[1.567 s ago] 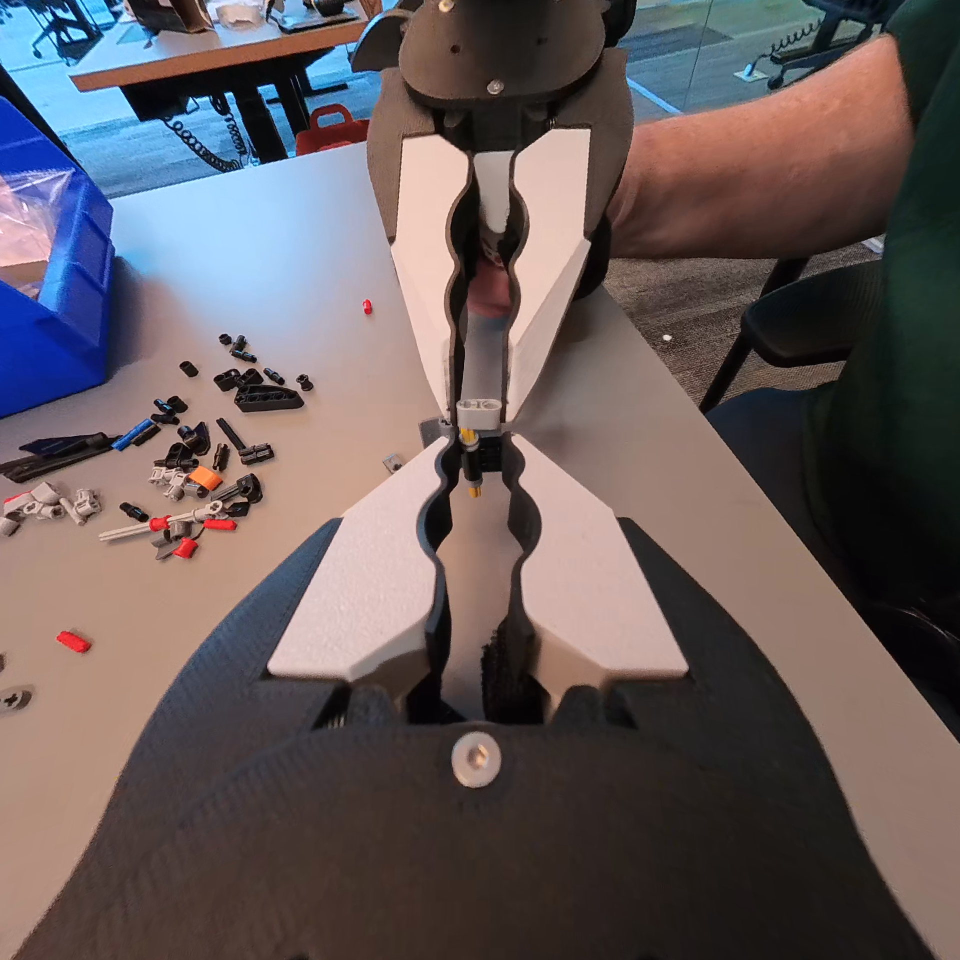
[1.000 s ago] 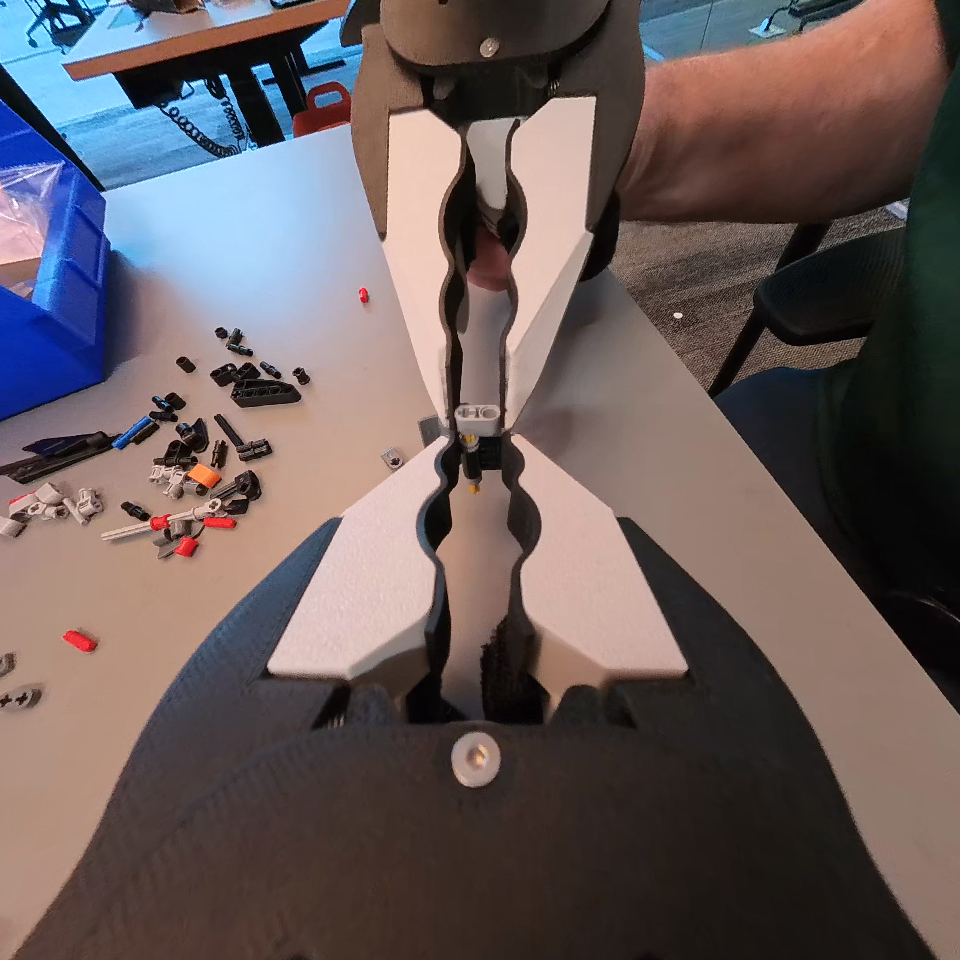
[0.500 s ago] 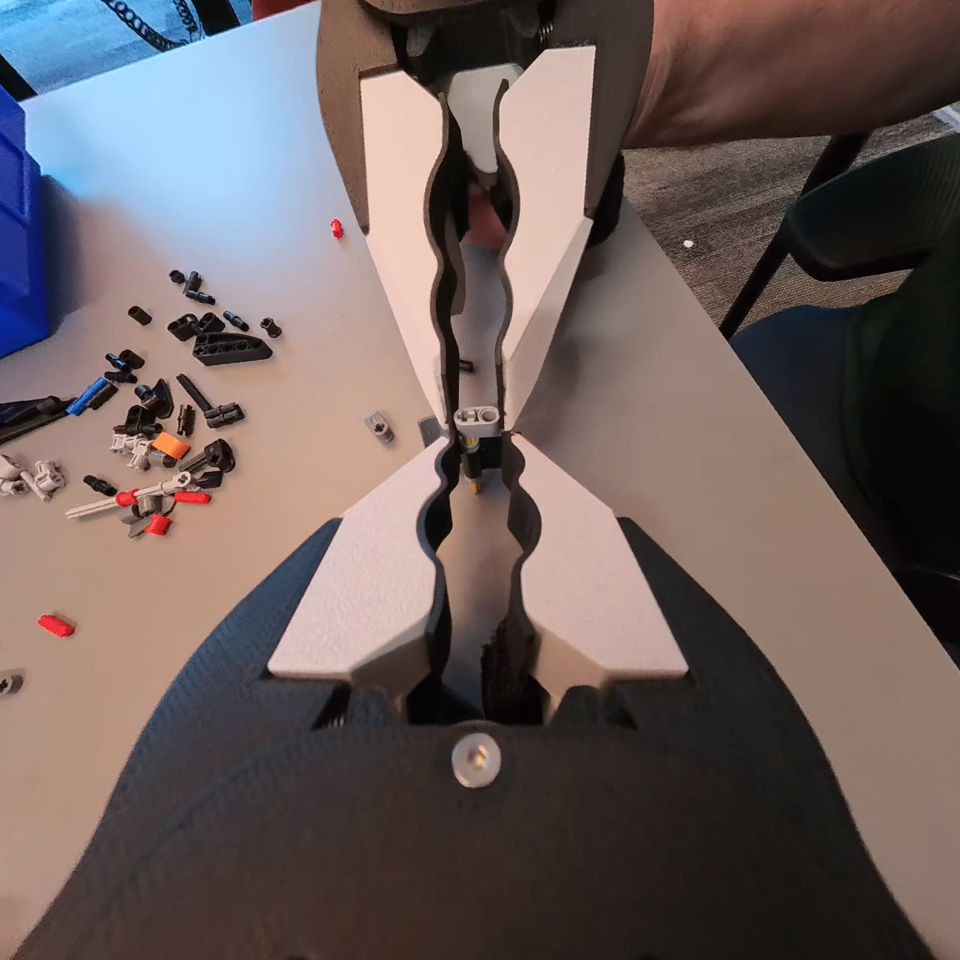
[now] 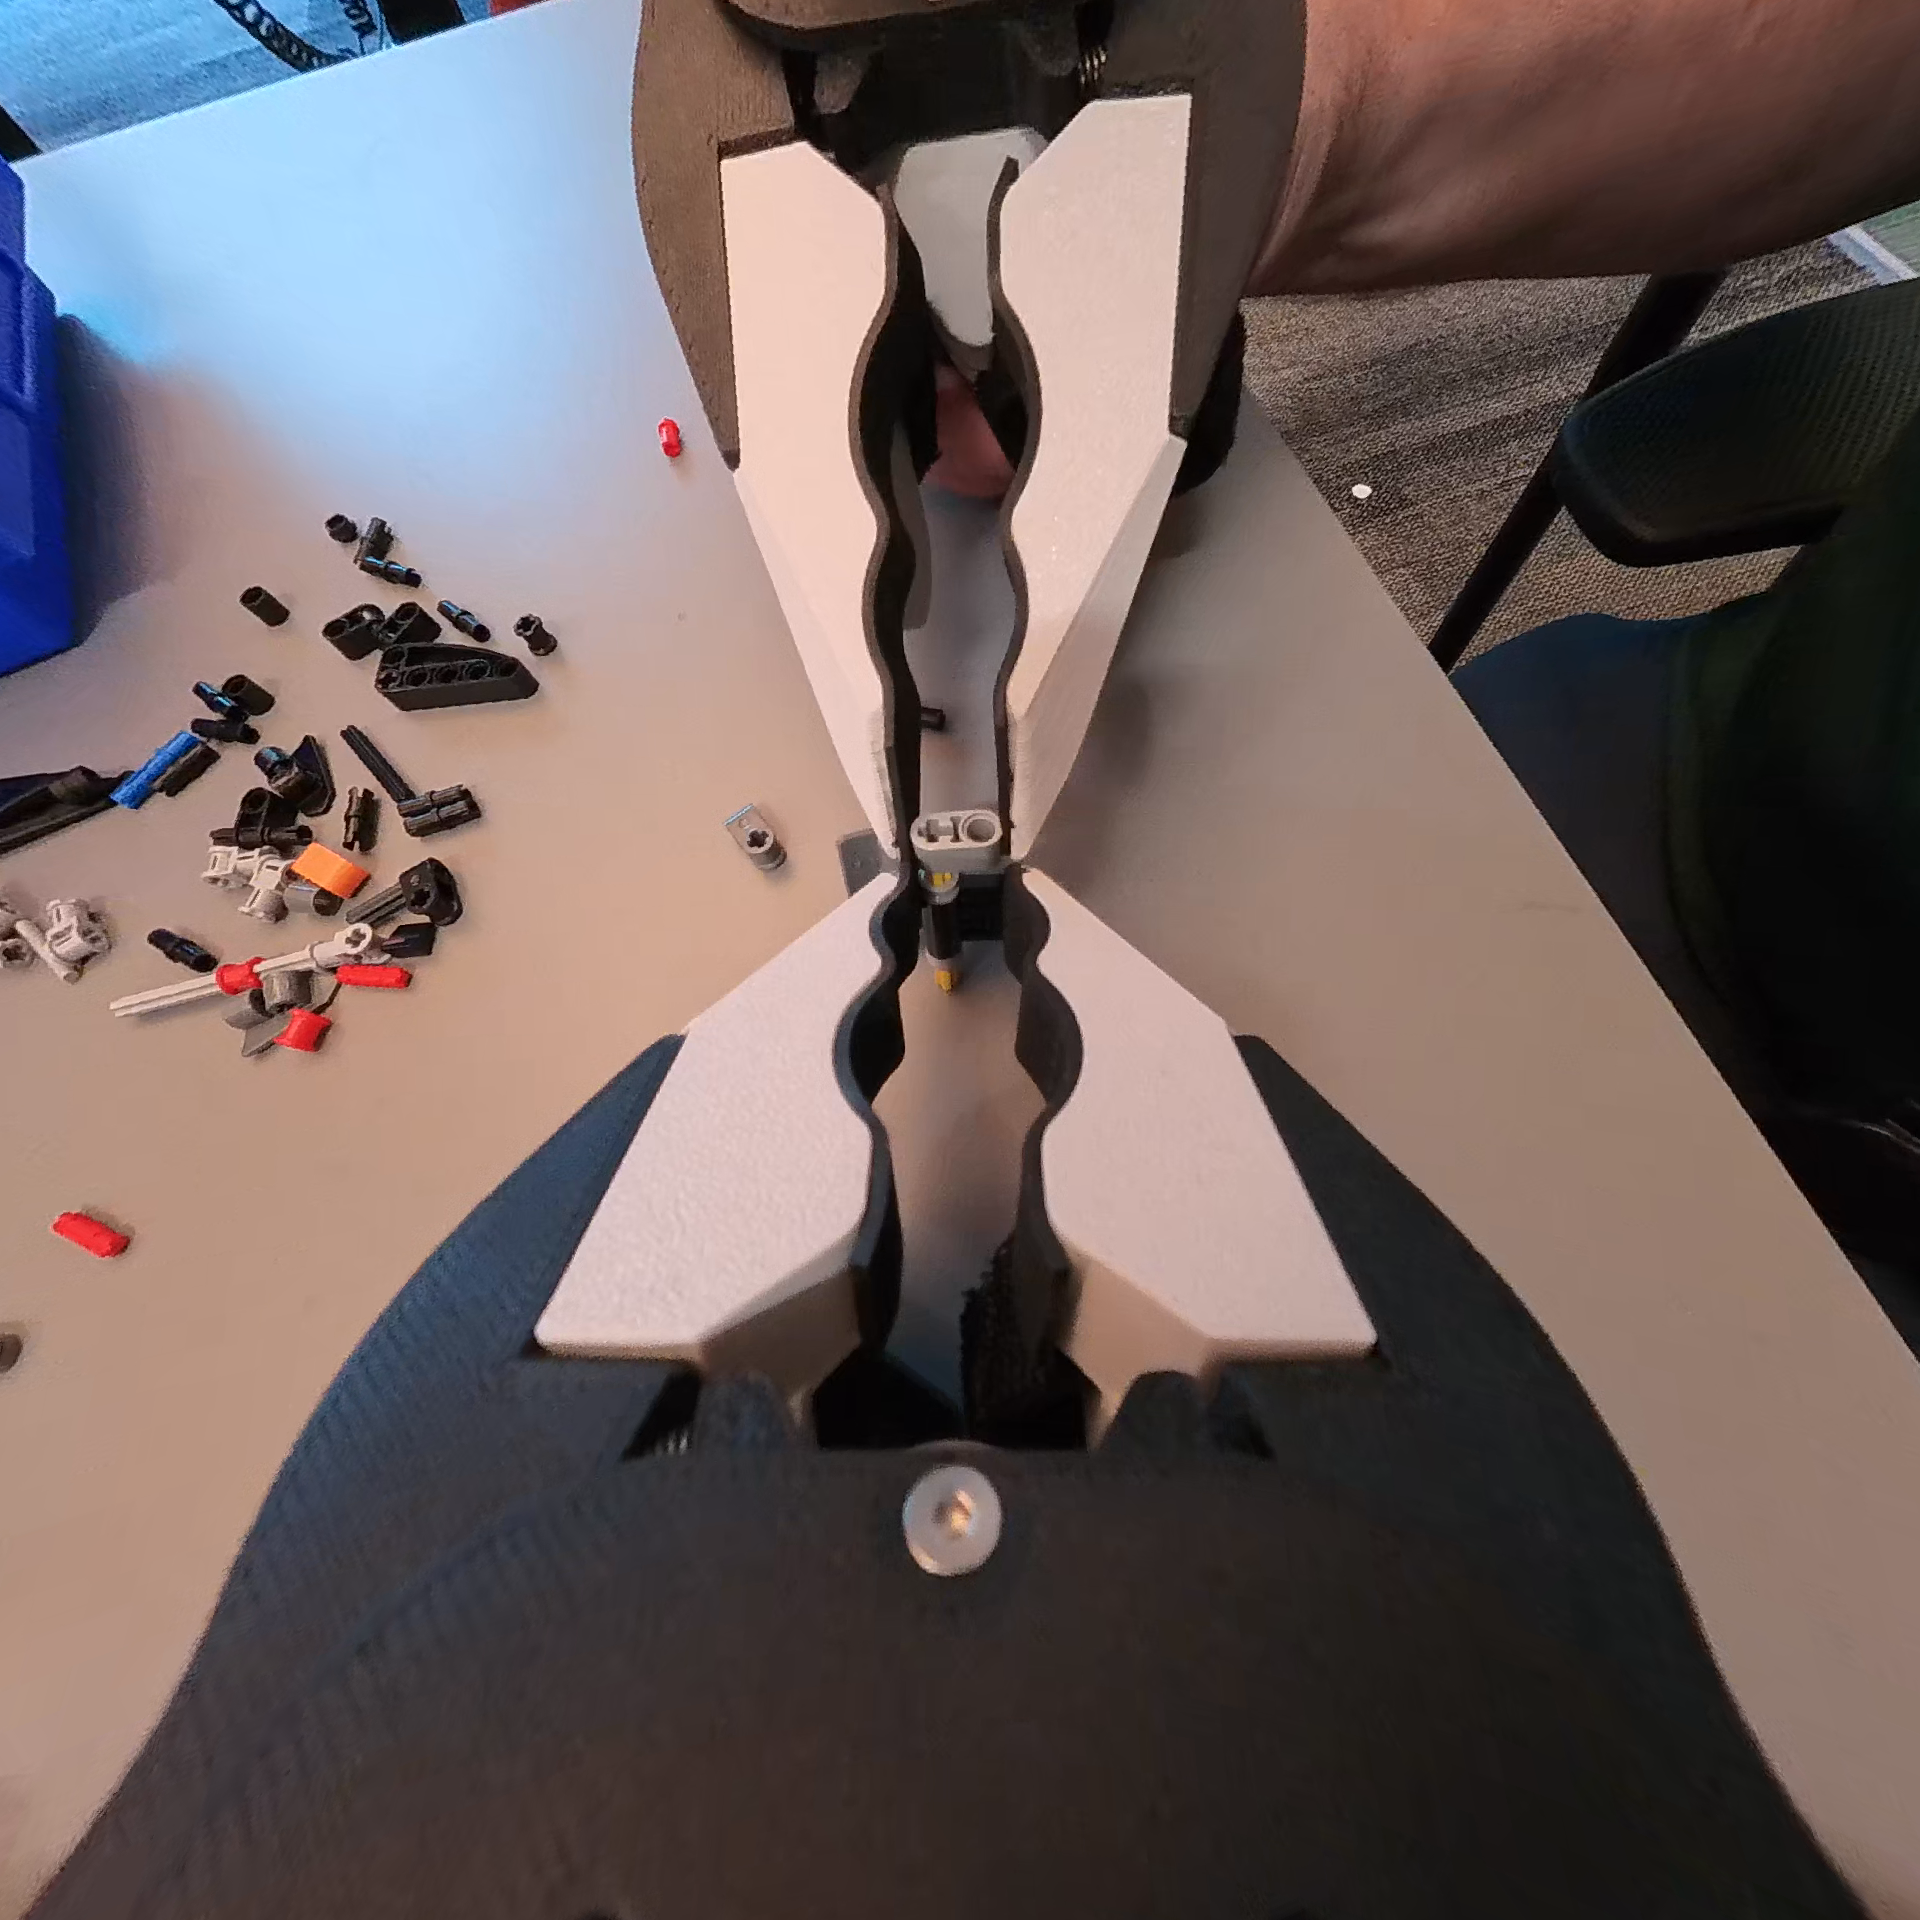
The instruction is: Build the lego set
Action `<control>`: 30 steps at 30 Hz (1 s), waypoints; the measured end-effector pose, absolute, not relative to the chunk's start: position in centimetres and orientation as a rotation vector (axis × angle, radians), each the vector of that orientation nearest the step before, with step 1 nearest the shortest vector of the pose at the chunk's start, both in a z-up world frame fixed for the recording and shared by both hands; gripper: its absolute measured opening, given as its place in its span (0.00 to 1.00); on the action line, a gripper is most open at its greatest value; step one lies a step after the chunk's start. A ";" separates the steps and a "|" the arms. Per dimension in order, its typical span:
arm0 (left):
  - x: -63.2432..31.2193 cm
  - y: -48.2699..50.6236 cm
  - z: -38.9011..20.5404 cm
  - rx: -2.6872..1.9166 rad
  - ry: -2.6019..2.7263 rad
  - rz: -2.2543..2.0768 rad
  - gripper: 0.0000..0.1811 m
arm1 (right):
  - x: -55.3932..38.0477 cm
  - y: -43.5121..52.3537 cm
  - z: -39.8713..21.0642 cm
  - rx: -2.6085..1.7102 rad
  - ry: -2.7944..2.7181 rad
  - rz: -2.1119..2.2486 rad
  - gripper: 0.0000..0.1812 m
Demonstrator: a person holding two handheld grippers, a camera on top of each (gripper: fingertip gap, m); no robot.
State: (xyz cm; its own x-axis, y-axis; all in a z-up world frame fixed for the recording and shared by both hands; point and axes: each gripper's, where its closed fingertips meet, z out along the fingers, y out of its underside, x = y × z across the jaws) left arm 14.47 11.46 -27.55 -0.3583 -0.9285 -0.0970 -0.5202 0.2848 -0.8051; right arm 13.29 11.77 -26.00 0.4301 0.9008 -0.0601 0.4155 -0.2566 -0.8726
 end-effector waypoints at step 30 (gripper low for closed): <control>14.3 11.4 -28.3 -1.289 2.026 -0.882 0.08 | 13.7 11.4 -27.6 -1.970 -1.239 0.754 0.08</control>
